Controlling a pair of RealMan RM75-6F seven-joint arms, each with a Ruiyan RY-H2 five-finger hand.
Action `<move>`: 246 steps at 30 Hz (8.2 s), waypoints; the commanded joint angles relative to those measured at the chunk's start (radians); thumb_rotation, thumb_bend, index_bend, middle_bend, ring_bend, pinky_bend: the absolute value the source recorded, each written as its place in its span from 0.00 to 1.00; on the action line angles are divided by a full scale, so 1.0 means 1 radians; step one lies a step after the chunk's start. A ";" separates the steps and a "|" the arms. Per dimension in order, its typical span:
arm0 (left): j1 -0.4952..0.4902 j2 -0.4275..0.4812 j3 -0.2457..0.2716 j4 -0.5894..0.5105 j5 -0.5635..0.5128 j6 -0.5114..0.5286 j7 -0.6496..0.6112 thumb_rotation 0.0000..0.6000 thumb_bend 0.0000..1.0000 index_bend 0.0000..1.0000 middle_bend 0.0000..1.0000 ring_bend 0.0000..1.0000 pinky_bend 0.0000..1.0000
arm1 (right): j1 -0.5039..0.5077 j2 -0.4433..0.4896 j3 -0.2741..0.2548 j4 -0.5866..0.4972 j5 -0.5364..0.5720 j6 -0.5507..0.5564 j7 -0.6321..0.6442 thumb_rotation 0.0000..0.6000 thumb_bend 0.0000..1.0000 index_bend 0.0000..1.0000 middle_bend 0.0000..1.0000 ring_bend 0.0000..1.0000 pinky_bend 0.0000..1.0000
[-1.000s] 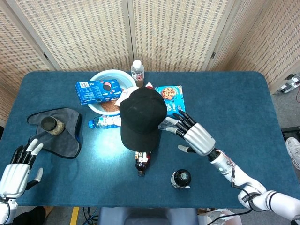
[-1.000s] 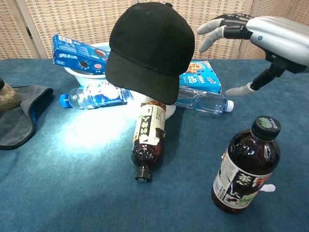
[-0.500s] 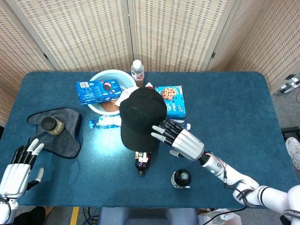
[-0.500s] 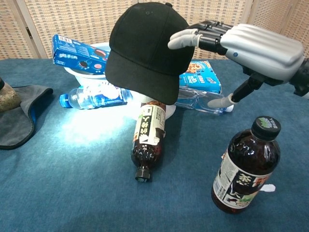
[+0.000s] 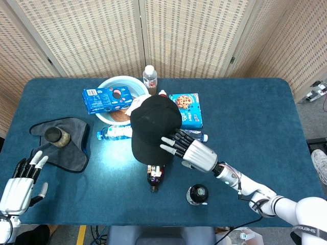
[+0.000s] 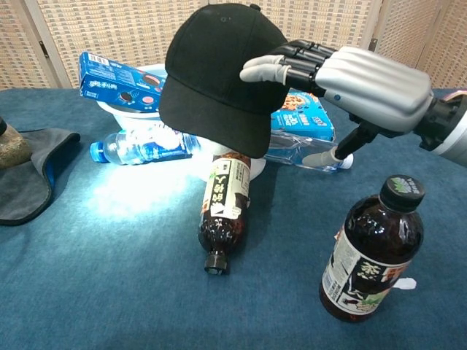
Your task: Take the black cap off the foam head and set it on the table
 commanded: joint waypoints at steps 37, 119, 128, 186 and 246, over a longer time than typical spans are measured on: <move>-0.003 0.002 0.000 0.011 0.000 -0.005 -0.020 1.00 0.44 0.00 0.00 0.00 0.00 | 0.097 -0.252 -0.022 0.390 0.059 0.203 0.117 1.00 0.21 0.30 0.20 0.00 0.00; -0.008 0.010 0.005 0.008 0.006 -0.014 -0.047 1.00 0.44 0.00 0.00 0.00 0.00 | 0.241 -0.343 0.036 0.526 0.225 0.336 0.111 1.00 0.51 0.75 0.32 0.08 0.00; -0.009 0.007 0.007 0.010 0.009 -0.015 -0.050 1.00 0.44 0.00 0.00 0.00 0.00 | 0.296 -0.319 0.103 0.474 0.272 0.296 0.070 1.00 0.51 0.81 0.35 0.09 0.00; -0.013 0.017 0.013 0.003 0.032 -0.010 -0.061 1.00 0.44 0.00 0.00 0.00 0.00 | 0.092 0.089 0.302 0.159 0.443 0.417 0.045 1.00 0.51 0.83 0.35 0.09 0.00; -0.016 -0.012 0.019 0.053 0.014 -0.031 -0.101 1.00 0.44 0.00 0.00 0.00 0.00 | -0.278 -0.156 0.014 0.568 0.416 0.014 0.130 1.00 0.06 0.16 0.05 0.00 0.00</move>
